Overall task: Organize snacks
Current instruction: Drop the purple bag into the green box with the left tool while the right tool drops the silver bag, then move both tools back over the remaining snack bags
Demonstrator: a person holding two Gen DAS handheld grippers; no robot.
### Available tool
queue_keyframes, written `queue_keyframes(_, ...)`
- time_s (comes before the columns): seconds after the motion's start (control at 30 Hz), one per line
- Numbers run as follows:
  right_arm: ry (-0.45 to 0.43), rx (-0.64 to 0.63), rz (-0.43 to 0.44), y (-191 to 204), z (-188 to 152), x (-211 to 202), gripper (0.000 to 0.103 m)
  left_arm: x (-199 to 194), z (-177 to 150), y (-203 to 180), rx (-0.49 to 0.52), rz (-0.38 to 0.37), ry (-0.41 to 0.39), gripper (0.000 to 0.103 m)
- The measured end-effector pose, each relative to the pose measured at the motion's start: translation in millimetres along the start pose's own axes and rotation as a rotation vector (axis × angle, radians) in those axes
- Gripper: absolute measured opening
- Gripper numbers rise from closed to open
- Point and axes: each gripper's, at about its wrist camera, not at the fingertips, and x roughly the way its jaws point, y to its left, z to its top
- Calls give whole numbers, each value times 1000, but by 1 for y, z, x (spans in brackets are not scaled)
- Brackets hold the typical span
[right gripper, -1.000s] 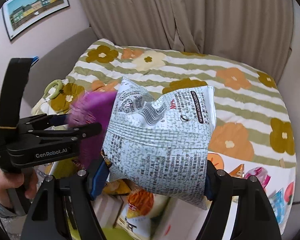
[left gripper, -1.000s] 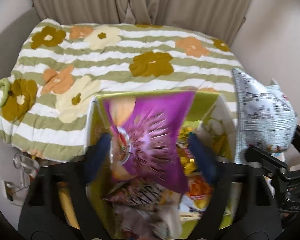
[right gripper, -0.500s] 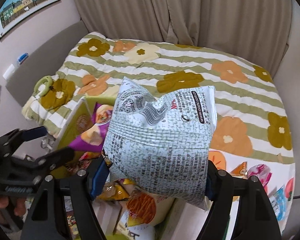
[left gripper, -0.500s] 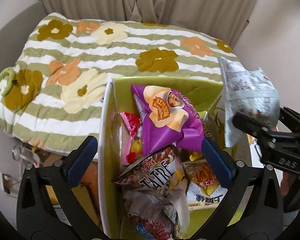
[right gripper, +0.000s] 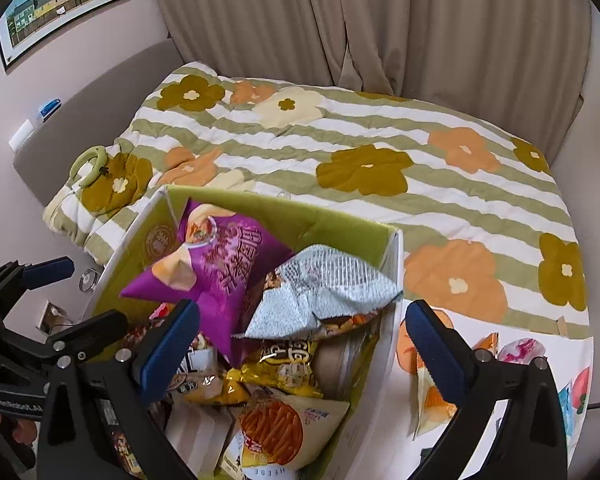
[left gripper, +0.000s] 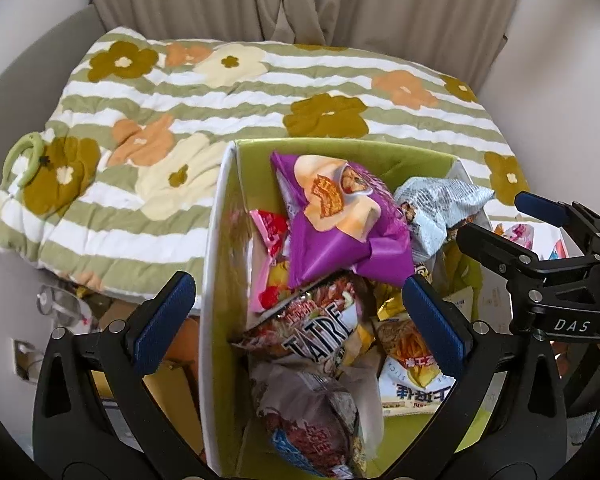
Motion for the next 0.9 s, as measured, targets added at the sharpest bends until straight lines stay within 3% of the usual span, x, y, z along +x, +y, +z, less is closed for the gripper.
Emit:
queue_keyframes(0.6,-150,28,-11,9,-10,-83,102,-91,-16,-21,61,17,-173,103)
queue_keyframes(0.9,-228,111,-96,-1,-49,-142,102,-127,-38,-47,111,-37,-246,103)
